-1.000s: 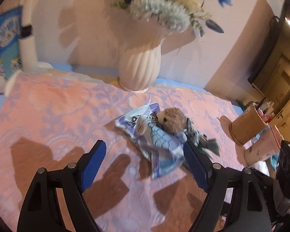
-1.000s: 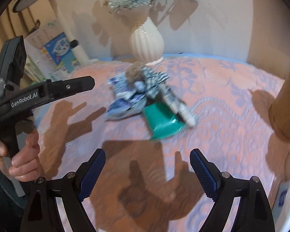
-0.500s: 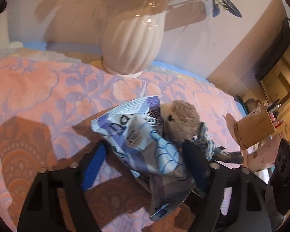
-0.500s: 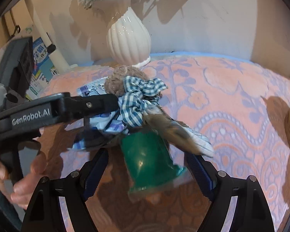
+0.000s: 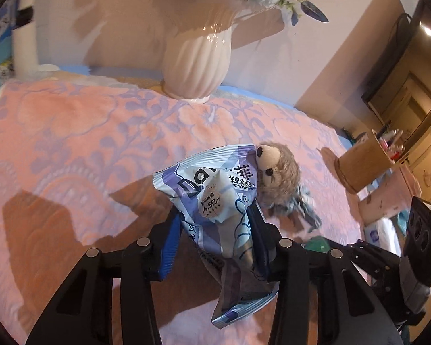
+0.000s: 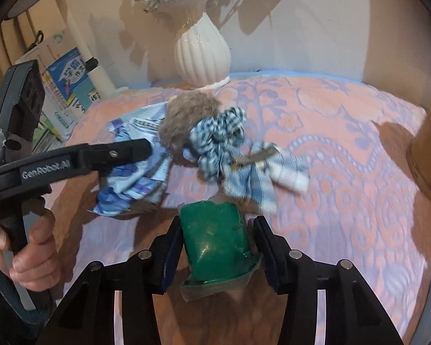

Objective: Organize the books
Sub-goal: 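Carry the snack bag and green clay pack over the basket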

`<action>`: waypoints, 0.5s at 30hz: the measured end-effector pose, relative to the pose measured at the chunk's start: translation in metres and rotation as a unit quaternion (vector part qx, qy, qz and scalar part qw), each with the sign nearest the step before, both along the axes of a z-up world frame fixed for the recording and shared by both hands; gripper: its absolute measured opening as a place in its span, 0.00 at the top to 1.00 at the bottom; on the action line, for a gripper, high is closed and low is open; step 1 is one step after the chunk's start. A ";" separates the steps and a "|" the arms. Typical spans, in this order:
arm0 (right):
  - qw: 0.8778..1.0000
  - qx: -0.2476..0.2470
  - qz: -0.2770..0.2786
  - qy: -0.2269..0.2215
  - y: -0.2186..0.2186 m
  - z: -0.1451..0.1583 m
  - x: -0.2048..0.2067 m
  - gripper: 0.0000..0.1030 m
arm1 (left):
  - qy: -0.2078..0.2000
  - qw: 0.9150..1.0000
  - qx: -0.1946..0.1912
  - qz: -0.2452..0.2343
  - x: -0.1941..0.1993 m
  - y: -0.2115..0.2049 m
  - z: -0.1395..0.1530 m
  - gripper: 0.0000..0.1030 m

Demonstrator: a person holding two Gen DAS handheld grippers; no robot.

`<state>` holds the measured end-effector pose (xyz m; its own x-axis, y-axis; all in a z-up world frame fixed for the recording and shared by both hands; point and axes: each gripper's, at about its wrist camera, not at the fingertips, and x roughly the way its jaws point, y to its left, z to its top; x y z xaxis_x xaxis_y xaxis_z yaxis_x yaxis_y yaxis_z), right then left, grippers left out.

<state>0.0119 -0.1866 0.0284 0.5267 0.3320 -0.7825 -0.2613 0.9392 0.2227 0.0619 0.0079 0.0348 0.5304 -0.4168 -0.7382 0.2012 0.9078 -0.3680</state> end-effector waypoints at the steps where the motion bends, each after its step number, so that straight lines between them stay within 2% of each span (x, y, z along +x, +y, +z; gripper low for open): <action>1: 1.000 0.003 -0.002 0.001 -0.003 0.001 -0.006 0.53 | -0.002 1.000 0.003 0.005 -0.008 0.003 0.002 0.59; 5: 1.000 0.006 -0.014 -0.003 -0.014 0.006 -0.028 0.53 | -0.011 0.999 0.013 0.040 -0.030 0.018 0.010 0.59; 9: 0.999 0.008 -0.033 -0.008 -0.026 0.013 -0.042 0.53 | -0.043 0.992 0.057 0.105 -0.053 0.029 0.029 0.59; 12: 0.999 0.014 -0.044 -0.020 -0.033 0.022 -0.052 0.53 | -0.061 0.993 0.029 0.099 -0.065 0.033 0.045 0.60; 15: 0.998 0.020 -0.049 -0.036 -0.038 0.033 -0.061 0.54 | -0.078 0.993 0.018 0.082 -0.074 0.021 0.061 0.59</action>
